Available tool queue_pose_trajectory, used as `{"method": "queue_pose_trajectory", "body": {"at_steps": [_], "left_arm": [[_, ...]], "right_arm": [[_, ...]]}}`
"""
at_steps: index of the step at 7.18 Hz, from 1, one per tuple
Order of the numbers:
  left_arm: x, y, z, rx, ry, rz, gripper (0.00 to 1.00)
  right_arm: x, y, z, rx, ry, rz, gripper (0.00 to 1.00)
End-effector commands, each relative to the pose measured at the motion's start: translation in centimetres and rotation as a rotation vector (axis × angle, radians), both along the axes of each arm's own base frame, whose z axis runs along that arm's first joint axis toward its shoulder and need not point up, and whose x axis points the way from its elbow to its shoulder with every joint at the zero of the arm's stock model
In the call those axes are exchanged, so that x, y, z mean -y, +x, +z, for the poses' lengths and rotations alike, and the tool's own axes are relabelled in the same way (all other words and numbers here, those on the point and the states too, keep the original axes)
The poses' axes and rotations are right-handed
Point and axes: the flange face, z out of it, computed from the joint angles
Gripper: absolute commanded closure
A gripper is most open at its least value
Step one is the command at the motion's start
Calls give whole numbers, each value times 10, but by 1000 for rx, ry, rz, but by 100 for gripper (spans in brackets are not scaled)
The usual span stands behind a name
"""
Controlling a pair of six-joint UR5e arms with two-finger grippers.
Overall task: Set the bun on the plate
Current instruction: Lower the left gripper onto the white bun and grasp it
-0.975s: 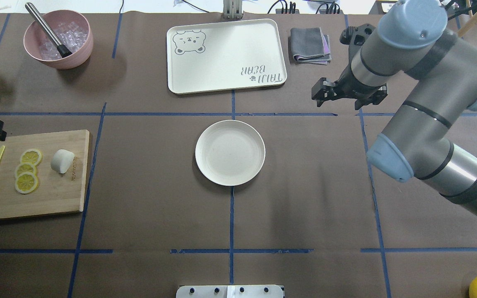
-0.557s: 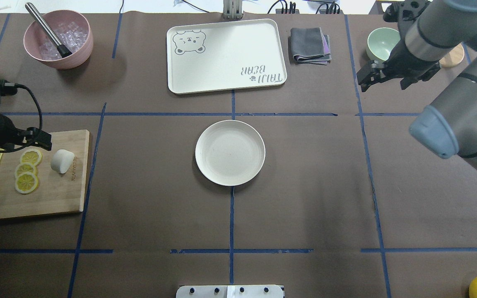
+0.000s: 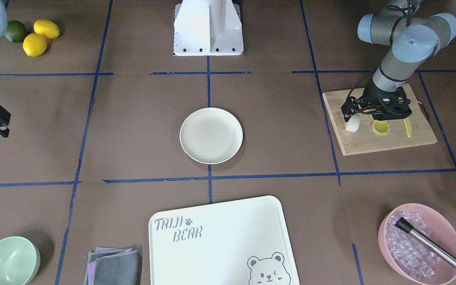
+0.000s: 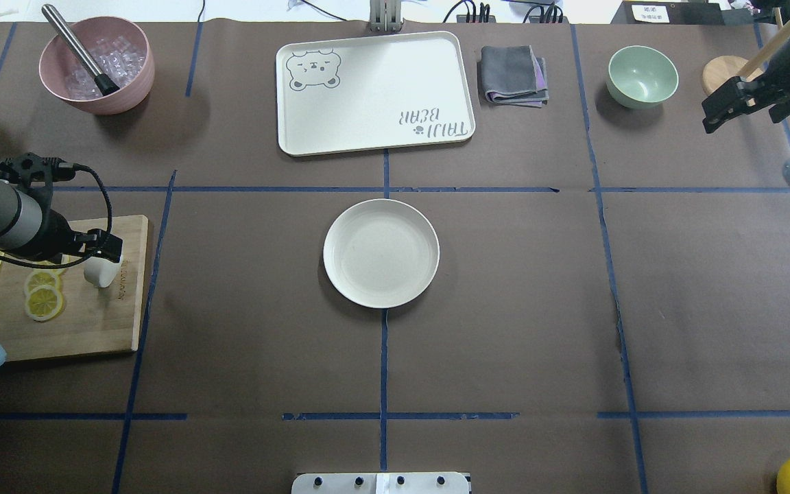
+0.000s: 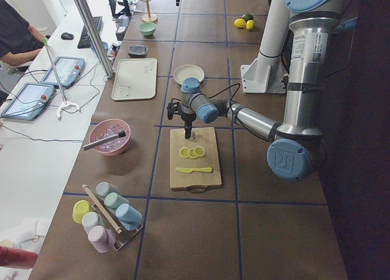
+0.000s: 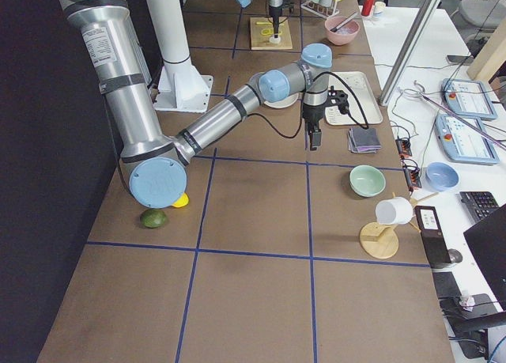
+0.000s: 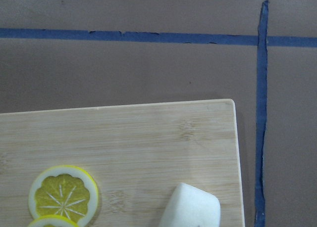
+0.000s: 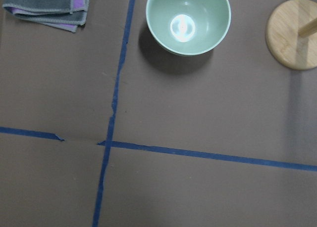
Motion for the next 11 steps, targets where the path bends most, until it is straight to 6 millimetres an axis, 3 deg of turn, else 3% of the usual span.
{"method": "queue_pose_trajectory", "body": {"at_steps": [1,4,5,9,11], "left_arm": [[-5,14,2,4,-4,23,0],[4,23,8,10,-13,24,1],[3,23,6,8,-11,24,5],[2,20,7,9,-12,23,39],[1,20,9,11,-14,23,48]], "right_arm": [[1,16,9,-15,-4,-6,0],[0,18,9,-15,-6,-3,0],[1,18,8,-15,-4,-3,0],[1,18,7,-13,-3,-3,0],[1,18,6,-12,-1,-2,0]]}}
